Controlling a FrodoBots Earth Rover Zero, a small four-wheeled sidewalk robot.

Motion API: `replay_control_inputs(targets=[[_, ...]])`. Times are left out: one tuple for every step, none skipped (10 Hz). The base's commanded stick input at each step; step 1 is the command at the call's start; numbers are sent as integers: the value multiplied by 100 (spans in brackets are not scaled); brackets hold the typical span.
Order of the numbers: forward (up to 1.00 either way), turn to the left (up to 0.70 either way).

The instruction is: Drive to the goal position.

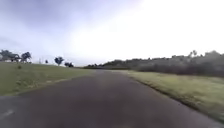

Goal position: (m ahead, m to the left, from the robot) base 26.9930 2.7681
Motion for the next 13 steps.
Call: replay_control_inputs(targets=[[100, 0], [100, 0], [100, 0], [100, 0], [100, 0], [100, 0], [100, 0], [100, 0], [100, 0], [100, 0], [100, 4], [100, 22], [100, 27]])
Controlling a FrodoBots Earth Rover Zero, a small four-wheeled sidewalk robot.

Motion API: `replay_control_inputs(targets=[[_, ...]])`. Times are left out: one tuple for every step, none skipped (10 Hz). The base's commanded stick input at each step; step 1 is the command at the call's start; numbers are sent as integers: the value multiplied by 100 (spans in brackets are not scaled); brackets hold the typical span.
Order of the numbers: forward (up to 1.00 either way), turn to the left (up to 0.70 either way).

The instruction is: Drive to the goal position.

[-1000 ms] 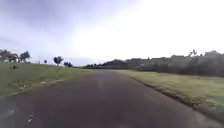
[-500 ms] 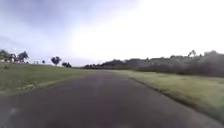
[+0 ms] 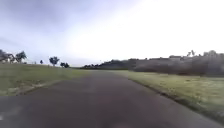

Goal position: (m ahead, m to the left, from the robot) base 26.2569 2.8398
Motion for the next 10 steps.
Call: replay_control_inputs(targets=[[100, 23], [100, 4], [100, 0], [100, 0], [100, 0], [100, 0], [100, 0], [100, 0], [100, 0], [100, 7]])
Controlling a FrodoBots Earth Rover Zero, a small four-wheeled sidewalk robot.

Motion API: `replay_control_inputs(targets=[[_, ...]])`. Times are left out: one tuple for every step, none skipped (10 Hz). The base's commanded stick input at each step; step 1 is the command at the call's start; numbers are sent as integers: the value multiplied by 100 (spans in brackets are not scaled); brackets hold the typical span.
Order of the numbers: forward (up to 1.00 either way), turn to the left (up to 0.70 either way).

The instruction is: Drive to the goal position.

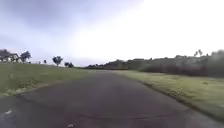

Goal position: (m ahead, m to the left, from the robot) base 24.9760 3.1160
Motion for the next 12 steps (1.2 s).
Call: replay_control_inputs(targets=[[100, 25], [100, 27], [100, 27], [100, 27], [100, 0], [100, 0], [100, 0], [100, 0], [100, 0], [100, 0], [100, 0], [100, 0]])
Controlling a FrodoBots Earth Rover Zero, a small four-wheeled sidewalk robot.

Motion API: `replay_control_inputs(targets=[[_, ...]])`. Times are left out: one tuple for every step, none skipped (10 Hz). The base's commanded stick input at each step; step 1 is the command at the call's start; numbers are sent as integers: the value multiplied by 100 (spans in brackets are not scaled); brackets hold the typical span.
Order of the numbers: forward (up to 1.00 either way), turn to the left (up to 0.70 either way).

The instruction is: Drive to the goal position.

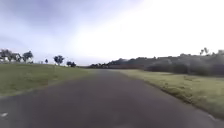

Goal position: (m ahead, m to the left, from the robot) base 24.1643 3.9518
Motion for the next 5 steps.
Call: replay_control_inputs(targets=[[100, 0], [100, 0], [100, 0], [100, 0], [100, 0]])
